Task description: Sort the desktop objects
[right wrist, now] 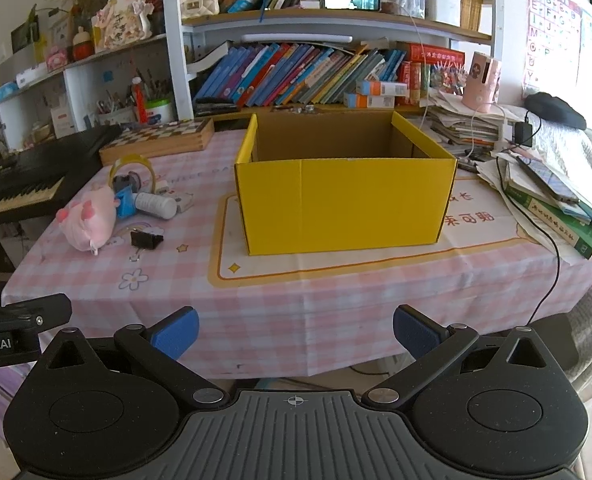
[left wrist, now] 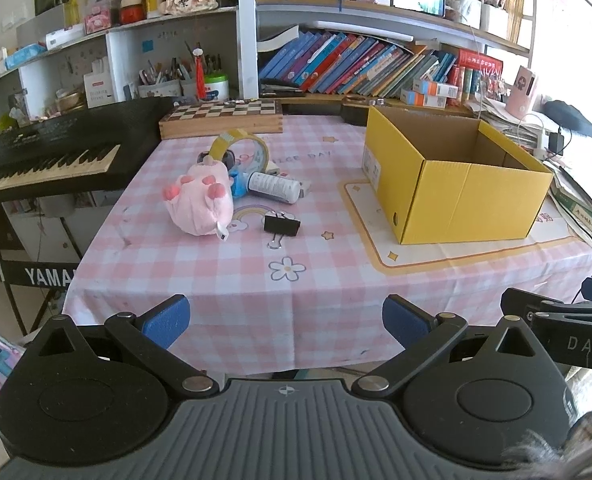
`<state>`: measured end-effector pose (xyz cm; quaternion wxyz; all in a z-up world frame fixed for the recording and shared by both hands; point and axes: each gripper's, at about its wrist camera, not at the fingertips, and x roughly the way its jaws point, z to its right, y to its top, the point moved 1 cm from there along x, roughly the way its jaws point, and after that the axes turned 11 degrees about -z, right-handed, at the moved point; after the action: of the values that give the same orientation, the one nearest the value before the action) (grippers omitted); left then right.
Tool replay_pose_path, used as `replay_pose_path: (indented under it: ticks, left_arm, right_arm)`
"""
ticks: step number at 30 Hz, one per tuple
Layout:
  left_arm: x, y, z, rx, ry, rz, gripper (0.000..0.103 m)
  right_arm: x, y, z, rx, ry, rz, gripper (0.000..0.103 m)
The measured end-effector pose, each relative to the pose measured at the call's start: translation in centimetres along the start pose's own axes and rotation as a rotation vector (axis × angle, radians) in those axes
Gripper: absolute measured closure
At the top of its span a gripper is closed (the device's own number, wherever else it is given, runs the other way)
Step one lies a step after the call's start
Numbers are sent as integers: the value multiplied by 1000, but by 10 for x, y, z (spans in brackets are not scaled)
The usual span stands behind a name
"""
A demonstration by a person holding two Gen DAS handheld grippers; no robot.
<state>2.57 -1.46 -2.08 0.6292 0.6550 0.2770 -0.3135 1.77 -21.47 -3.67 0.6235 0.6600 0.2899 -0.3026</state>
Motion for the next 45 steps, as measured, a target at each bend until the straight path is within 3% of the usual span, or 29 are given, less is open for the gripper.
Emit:
replay_pose_path:
  ticks: [45]
  left_arm:
    - [9, 4, -5, 9, -43, -18, 0]
  right_arm:
    - [3, 5, -11, -45, 20, -15, 0]
